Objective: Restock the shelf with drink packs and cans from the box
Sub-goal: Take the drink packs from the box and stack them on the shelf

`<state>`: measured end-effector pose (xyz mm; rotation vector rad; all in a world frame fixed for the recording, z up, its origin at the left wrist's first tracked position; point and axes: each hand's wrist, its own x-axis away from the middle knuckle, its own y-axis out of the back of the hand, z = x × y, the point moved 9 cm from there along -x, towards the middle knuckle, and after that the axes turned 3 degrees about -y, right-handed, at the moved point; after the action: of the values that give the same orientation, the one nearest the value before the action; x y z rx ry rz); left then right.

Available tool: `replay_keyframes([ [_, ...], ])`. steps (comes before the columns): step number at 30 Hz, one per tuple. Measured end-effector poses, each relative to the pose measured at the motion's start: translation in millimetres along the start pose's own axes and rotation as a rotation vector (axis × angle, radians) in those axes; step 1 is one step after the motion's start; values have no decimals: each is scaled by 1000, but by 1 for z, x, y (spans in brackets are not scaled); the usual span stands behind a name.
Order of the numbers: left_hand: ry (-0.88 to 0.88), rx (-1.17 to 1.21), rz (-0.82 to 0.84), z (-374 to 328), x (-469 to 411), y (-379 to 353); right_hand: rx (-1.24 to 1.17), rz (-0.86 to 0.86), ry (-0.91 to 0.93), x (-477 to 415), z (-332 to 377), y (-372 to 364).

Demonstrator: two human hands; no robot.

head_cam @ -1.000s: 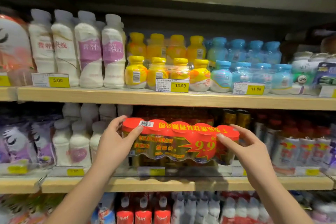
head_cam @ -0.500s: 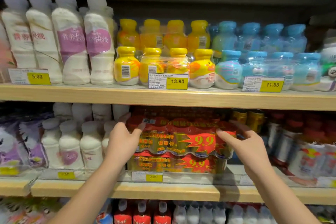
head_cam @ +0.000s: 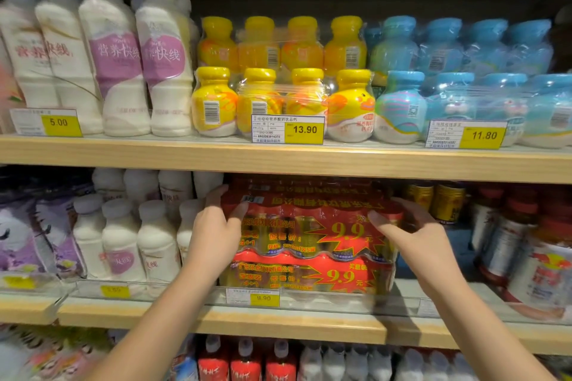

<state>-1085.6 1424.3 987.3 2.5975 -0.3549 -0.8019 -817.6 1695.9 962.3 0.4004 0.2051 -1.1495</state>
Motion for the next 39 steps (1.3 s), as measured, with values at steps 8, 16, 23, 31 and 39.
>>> replay_keyframes([
  [8,-39,-66,25,-13,4,0,22,12,-11,3,0,-3],
  [16,-43,-182,79,-23,22,10,92,46,-2,14,0,3],
  [23,-216,-38,96,-48,46,13,152,-5,24,41,15,19],
  [31,-372,296,193,-91,82,-2,61,-9,85,90,54,46],
  [39,-421,610,430,-117,145,-51,-17,-134,93,171,63,103],
])
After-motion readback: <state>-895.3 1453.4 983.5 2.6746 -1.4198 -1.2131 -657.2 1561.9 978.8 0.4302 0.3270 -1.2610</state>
